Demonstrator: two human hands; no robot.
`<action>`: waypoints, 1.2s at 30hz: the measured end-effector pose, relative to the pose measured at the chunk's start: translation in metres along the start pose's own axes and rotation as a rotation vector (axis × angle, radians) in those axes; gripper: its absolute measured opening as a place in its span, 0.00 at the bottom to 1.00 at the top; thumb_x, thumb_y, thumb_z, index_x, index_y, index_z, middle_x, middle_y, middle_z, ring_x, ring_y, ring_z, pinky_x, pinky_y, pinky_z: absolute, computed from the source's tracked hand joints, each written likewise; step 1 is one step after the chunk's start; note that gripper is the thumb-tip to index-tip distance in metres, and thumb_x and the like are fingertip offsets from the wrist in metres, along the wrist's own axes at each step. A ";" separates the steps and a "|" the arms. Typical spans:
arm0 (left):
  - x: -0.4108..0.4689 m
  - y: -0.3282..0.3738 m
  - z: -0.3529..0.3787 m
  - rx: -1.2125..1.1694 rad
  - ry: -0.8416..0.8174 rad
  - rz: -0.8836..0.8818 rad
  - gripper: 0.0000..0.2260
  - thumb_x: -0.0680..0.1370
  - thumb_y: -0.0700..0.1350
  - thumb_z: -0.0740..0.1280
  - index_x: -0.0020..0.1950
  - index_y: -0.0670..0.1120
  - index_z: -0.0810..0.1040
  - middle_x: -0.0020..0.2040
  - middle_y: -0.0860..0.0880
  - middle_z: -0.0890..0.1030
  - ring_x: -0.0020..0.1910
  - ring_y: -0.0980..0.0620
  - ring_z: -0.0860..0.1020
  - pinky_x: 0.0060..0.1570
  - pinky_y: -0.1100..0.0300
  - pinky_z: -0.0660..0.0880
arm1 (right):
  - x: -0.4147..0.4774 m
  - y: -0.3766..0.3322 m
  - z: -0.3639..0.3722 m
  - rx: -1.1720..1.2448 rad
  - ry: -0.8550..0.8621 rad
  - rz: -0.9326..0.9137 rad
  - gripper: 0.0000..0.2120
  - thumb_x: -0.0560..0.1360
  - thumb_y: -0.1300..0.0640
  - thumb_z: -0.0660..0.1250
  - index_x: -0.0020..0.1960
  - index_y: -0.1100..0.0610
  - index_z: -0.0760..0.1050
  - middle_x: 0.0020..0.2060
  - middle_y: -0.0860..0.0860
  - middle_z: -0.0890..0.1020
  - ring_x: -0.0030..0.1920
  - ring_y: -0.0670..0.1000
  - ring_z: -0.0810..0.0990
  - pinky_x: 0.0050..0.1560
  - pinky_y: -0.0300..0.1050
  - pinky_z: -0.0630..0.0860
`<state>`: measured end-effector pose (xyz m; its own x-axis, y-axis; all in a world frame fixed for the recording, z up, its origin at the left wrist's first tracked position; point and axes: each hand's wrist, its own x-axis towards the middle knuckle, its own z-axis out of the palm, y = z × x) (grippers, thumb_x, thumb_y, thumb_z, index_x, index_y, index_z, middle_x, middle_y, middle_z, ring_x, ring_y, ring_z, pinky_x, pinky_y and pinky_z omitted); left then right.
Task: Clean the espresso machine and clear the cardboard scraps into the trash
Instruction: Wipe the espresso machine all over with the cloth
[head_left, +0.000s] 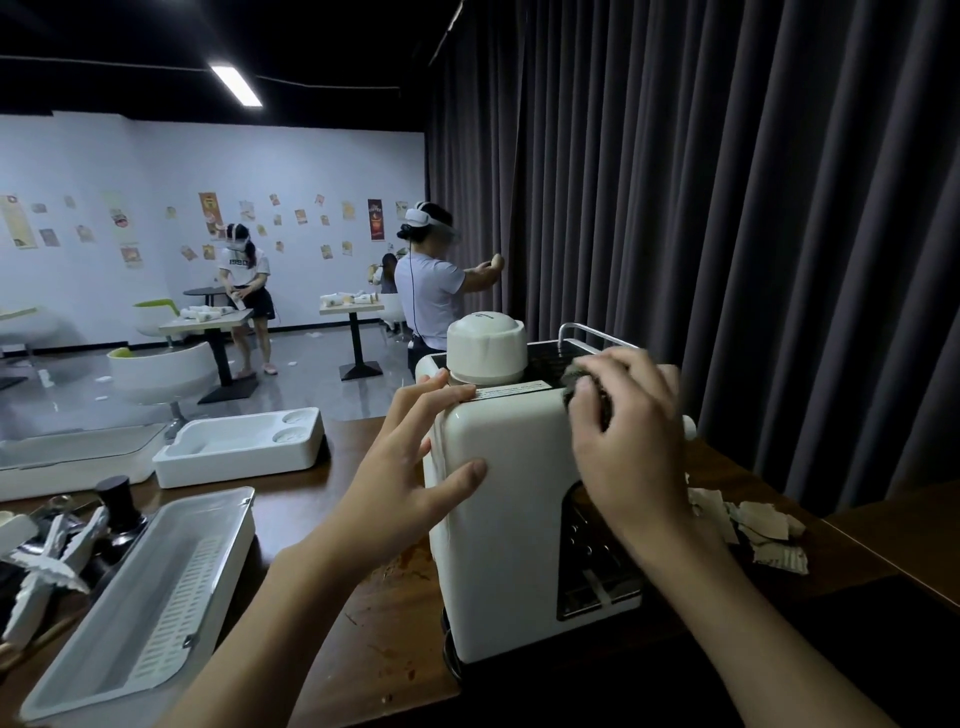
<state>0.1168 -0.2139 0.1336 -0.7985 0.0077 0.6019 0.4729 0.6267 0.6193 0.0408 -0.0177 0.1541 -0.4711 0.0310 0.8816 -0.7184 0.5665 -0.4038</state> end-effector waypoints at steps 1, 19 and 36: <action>0.000 0.001 0.000 -0.001 0.004 0.006 0.24 0.72 0.60 0.70 0.67 0.66 0.69 0.70 0.66 0.64 0.76 0.64 0.58 0.66 0.59 0.66 | -0.002 -0.006 0.000 -0.025 -0.051 -0.054 0.13 0.78 0.52 0.61 0.56 0.57 0.80 0.53 0.52 0.79 0.53 0.54 0.72 0.57 0.52 0.72; 0.082 0.039 -0.023 0.358 0.012 0.039 0.22 0.78 0.56 0.67 0.71 0.56 0.68 0.69 0.56 0.68 0.64 0.55 0.71 0.62 0.57 0.71 | 0.052 0.015 -0.005 0.016 -0.424 -0.176 0.12 0.73 0.50 0.66 0.53 0.53 0.80 0.48 0.48 0.82 0.51 0.50 0.76 0.52 0.45 0.72; 0.096 0.026 -0.005 0.274 0.113 -0.033 0.16 0.72 0.61 0.70 0.57 0.57 0.75 0.55 0.51 0.80 0.53 0.52 0.79 0.52 0.51 0.77 | 0.047 0.016 -0.002 0.053 -0.340 -0.194 0.14 0.71 0.48 0.63 0.51 0.53 0.81 0.45 0.48 0.83 0.48 0.54 0.78 0.50 0.50 0.76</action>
<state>0.0541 -0.2011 0.2104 -0.7580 -0.0931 0.6456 0.3171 0.8123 0.4895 0.0085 -0.0058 0.1892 -0.4601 -0.3525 0.8149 -0.8321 0.4913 -0.2573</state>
